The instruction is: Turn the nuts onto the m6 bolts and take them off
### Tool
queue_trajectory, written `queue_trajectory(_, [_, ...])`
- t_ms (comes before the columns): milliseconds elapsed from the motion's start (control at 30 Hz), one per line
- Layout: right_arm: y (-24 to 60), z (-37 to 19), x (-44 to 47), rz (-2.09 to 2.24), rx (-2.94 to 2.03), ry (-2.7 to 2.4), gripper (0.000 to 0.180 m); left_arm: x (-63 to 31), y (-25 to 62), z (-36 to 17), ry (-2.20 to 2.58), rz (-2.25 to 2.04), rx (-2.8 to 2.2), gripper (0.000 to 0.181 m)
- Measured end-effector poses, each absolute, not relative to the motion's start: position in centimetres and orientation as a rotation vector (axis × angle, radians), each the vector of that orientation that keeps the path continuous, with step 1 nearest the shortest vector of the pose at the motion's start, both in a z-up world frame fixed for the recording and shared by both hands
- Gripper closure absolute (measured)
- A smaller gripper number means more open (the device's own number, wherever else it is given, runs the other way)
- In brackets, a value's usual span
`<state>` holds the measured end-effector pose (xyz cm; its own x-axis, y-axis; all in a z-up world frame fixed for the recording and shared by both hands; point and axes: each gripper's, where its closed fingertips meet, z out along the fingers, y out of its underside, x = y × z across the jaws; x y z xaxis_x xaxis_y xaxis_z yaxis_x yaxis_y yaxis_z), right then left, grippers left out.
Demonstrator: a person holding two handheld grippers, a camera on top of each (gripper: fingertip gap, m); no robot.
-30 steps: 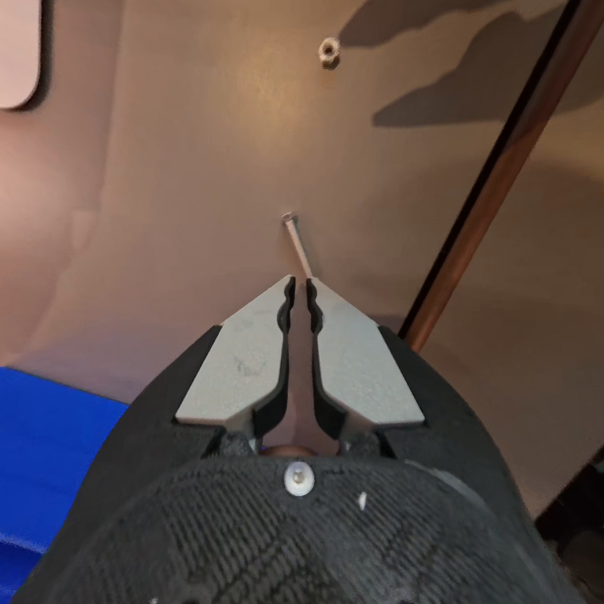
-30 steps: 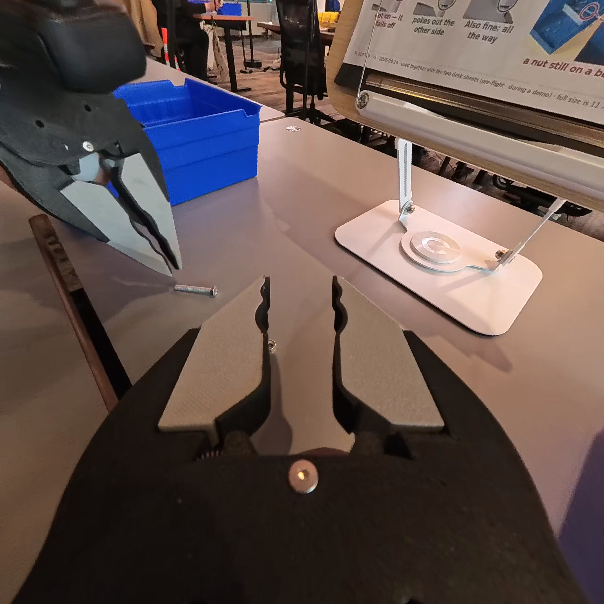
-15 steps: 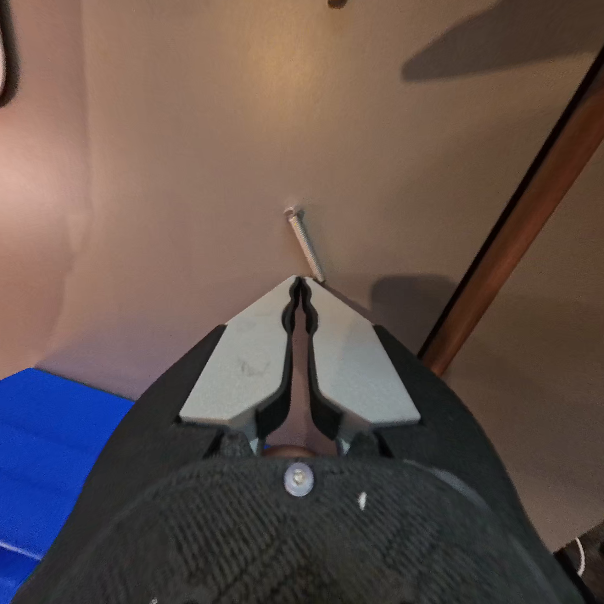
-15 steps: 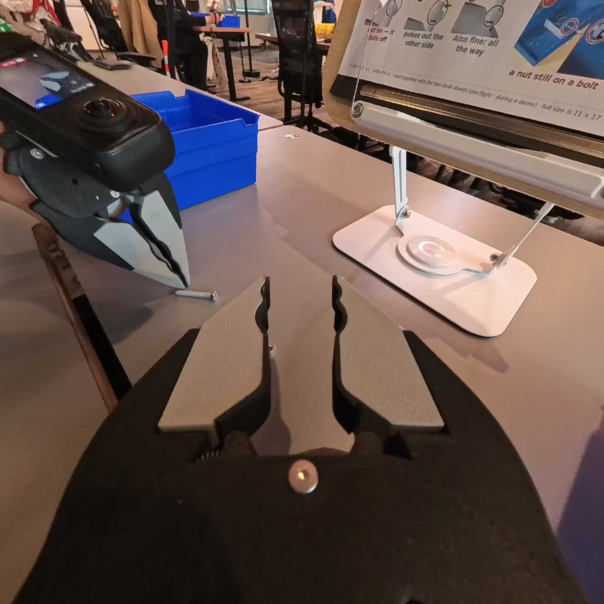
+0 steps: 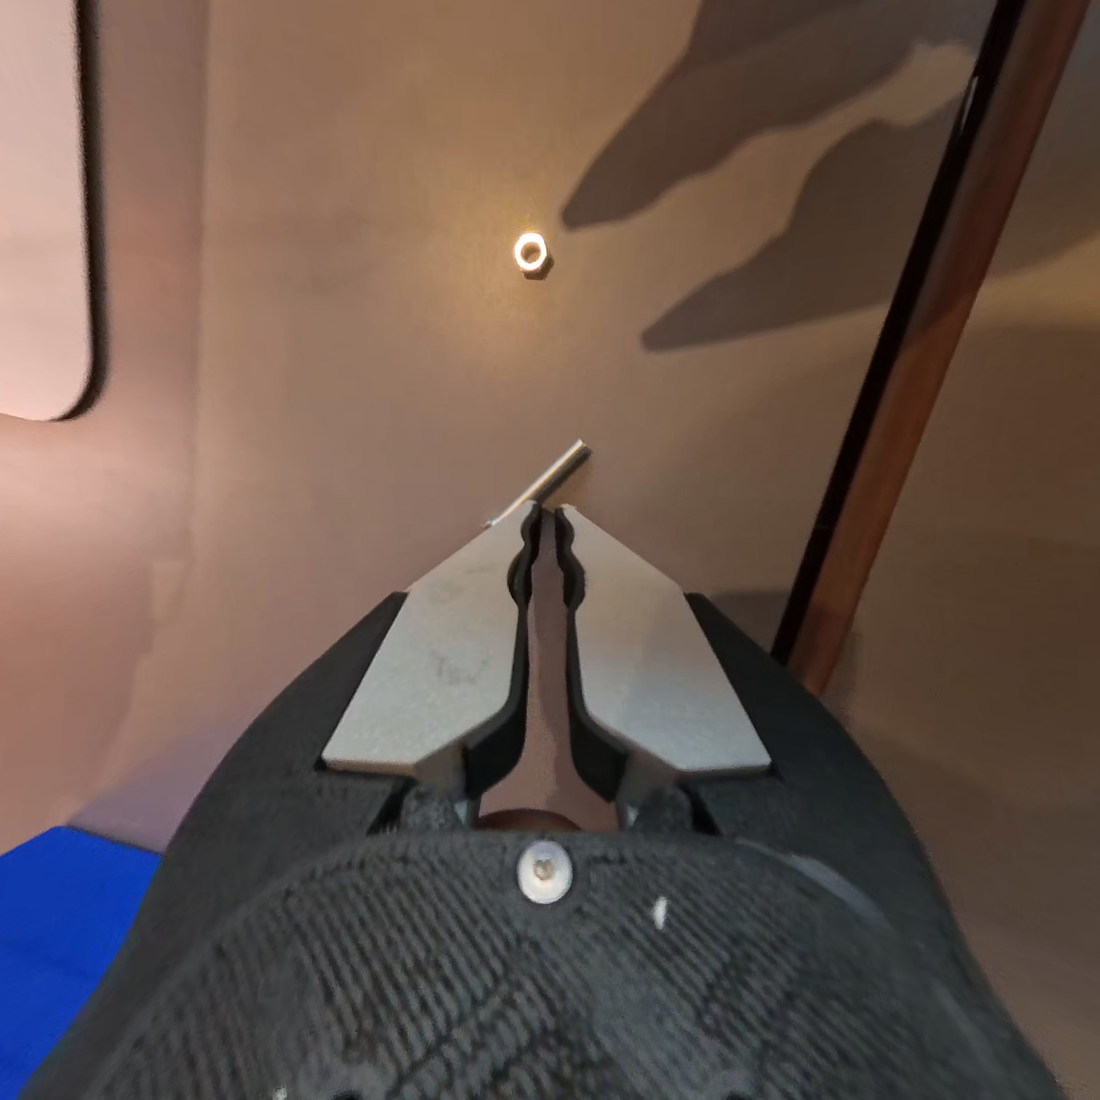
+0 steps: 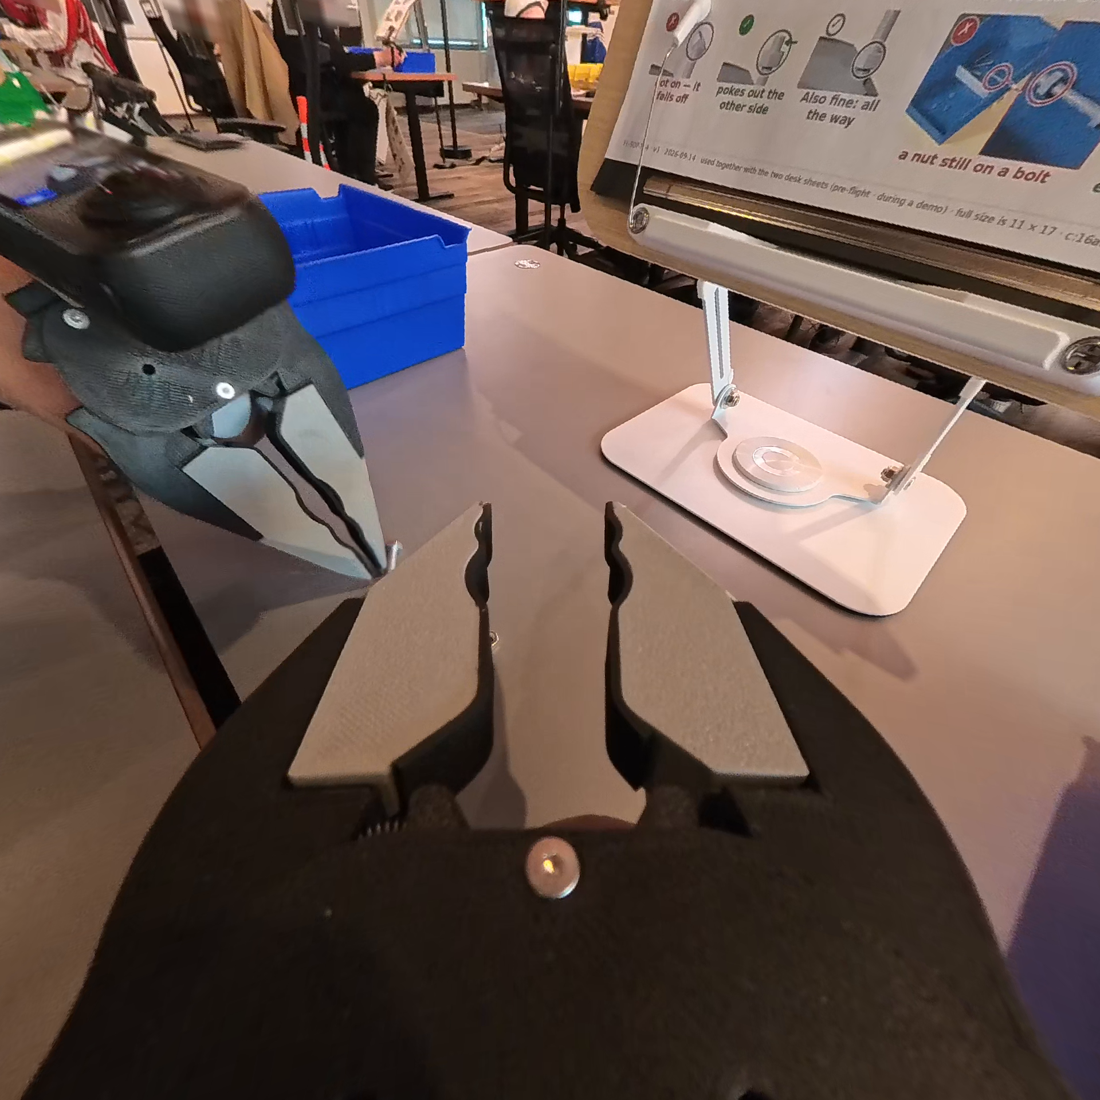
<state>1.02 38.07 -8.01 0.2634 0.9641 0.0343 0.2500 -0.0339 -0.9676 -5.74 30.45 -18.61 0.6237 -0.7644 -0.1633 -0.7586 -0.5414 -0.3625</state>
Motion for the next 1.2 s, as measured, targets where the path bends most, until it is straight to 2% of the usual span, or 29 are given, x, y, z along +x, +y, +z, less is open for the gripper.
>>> queue_trajectory(167, [38.1, -7.6, 1.2, 0.884, -1.501, -1.171, 0.145, -6.5, 31.1, -17.7, 1.220, 0.012, -2.399, 0.171])
queue_trajectory(400, [38.2, -7.6, 1.3, 0.897, -1.503, -1.162, 0.145, -6.3, 31.6, -17.9, 1.304, 0.025, -2.334, 0.175])
queue_trajectory(800, [38.3, -7.4, 1.4, 0.928, -1.507, -1.145, 0.145, -6.1, 31.2, -18.4, 1.539, -0.011, -2.317, 0.167])
queue_trajectory(933, [38.3, -7.3, 1.4, 0.933, -1.506, -1.142, 0.145, -5.7, 31.0, -19.1, 1.604, -0.042, -2.312, 0.175])
queue_trajectory(1200, [38.2, -7.3, 1.5, 0.970, -1.516, -1.135, 0.145, -5.6, 32.0, -18.7, 1.334, -0.118, -2.348, 0.178])
